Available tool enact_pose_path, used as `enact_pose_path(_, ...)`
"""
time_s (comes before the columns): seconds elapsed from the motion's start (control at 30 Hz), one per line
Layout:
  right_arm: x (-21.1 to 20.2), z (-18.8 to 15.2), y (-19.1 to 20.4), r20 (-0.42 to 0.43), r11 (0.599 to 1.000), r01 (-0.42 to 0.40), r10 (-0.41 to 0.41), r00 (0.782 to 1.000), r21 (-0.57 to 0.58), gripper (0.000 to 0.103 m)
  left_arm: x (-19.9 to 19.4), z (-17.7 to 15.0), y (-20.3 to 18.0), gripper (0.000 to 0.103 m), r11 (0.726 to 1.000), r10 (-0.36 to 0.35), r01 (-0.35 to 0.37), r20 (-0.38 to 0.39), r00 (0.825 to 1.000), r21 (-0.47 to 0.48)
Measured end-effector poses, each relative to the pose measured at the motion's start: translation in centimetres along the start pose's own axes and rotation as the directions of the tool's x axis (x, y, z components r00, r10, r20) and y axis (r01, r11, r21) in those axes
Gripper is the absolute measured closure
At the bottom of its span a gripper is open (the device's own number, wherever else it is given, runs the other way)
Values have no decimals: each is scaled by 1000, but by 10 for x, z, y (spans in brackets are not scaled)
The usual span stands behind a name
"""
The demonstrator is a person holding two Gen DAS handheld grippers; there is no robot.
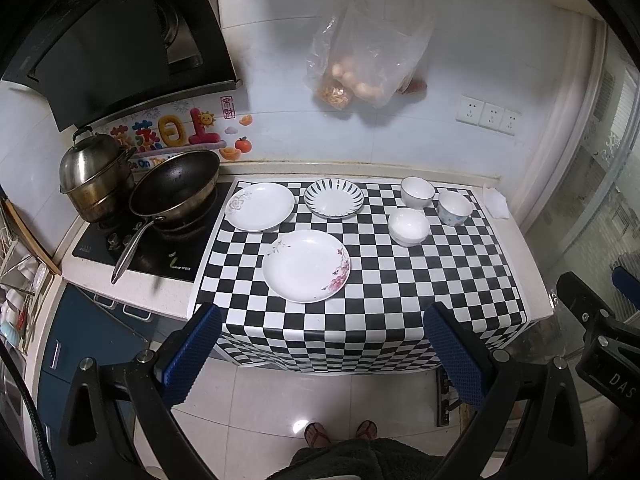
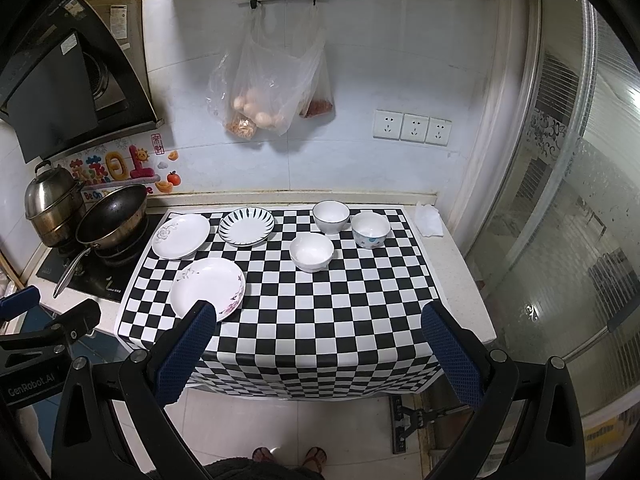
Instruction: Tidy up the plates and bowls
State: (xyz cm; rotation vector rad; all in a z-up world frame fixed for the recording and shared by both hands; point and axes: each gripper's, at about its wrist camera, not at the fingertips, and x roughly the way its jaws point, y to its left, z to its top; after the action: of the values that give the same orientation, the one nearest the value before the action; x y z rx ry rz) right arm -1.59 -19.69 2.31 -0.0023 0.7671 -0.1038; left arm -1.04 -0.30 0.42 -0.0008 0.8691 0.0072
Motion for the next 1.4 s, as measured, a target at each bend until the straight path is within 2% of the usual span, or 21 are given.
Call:
enact_pose_path(1.1,-2,2,-2,12,1000,-9,9,1000,20,0,-6,0,4,0,1000,2,-2,9,1000,-3)
enact_pose_path(1.2,7,3,0,7,999,-38,38,999,38,0,-7,4,9,0,1000,21,-21,28,999,-8)
enact_pose_path(1.3,30,2,6,-3,993,-104,105,995,49,0,13,14,31,0,999,35,-34,31,999,-23)
enact_pose_path(1.4,75,-1,19,-85,983,-166,172,981,77,0,48,25,53,0,997,61,-61,1,998,-38)
